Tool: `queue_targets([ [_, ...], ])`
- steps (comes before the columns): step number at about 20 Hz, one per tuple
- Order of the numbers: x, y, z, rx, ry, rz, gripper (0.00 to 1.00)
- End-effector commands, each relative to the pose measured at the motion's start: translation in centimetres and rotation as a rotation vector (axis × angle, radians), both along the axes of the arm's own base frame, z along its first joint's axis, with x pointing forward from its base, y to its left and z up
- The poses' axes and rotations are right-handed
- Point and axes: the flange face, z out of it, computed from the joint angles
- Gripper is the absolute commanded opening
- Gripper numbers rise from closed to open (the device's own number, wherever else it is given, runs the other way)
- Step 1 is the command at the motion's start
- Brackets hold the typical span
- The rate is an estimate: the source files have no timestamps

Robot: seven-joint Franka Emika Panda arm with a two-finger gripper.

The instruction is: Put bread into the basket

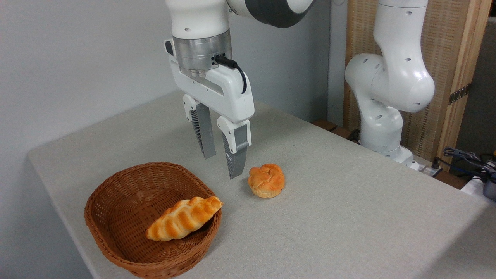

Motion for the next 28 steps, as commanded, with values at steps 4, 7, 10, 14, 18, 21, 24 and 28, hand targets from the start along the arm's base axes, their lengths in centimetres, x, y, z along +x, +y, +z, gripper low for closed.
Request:
queue_targets([
  [4, -0.2, 0.7, 0.4, -0.019, 0.014, 0.029, 1.00],
  [7, -0.2, 0.8, 0.4, -0.020, 0.016, 0.028, 1.00],
  [10, -0.3, 0.4, 0.3, -0.019, 0.022, 0.021, 1.00],
  [14, -0.5, 0.4, 0.0, -0.020, 0.037, 0.020, 1.00],
  [18, -2.1, 0.3, -1.0, -0.026, 0.063, 0.016, 1.00],
  [21, -3.7, 0.0, -2.7, -0.031, 0.103, 0.007, 1.00],
  [24, -4.9, -1.0, -4.5, -0.031, 0.142, -0.018, 1.00],
  [28, -7.5, -1.1, -7.2, -0.036, 0.209, -0.024, 1.00],
])
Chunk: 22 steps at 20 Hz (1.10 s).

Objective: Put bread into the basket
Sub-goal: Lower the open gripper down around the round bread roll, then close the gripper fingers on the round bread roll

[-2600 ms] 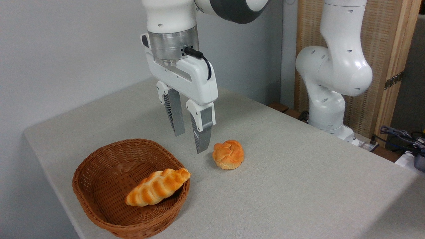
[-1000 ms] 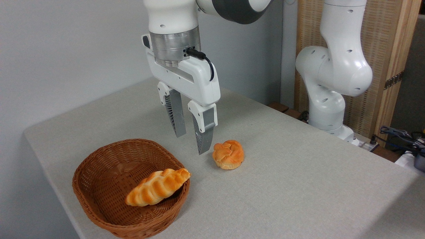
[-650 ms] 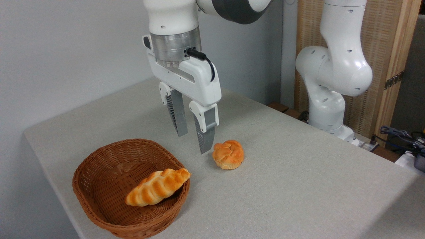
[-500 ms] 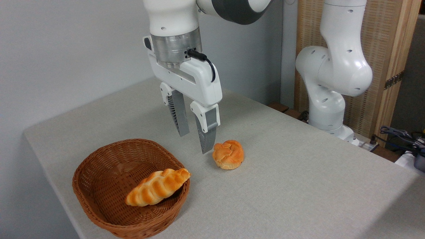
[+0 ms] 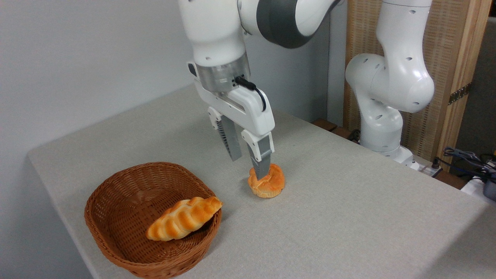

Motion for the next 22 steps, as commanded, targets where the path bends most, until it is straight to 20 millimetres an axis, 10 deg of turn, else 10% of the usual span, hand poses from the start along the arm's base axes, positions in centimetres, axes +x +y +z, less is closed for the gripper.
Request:
queue_targets([
  [1, -3.4, -0.1, -1.9, -0.022, 0.068, 0.003, 1.00],
  [22, -3.3, -3.9, -8.3, 0.015, 0.128, -0.025, 1.00],
])
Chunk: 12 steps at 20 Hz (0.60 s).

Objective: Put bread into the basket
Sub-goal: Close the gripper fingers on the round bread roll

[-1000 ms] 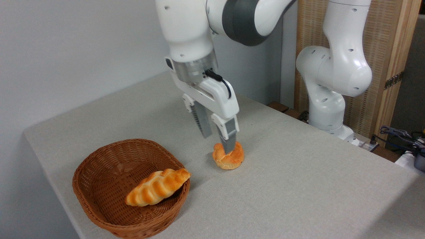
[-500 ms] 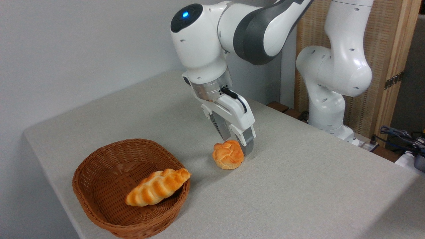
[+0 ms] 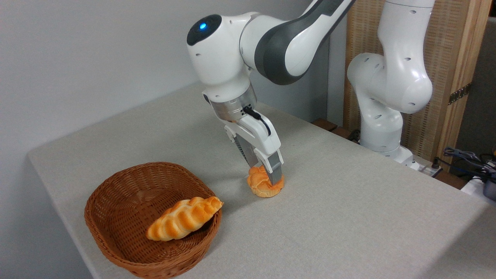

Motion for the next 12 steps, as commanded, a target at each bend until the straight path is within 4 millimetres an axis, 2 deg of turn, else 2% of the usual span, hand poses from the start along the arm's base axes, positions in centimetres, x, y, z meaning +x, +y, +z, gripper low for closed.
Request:
queue_targets([
  [1, 0.08, 0.19, -0.31, 0.029, -0.007, -0.012, 1.00],
  [4, 0.09, -0.53, -0.79, 0.047, 0.001, -0.037, 1.00],
  [8, 0.11, -0.46, -0.86, 0.048, 0.003, -0.037, 1.00],
  [9, 0.10, -0.53, -1.13, 0.050, 0.008, -0.038, 0.96],
  [12, 0.14, -0.54, -1.07, 0.050, 0.007, -0.038, 0.51],
])
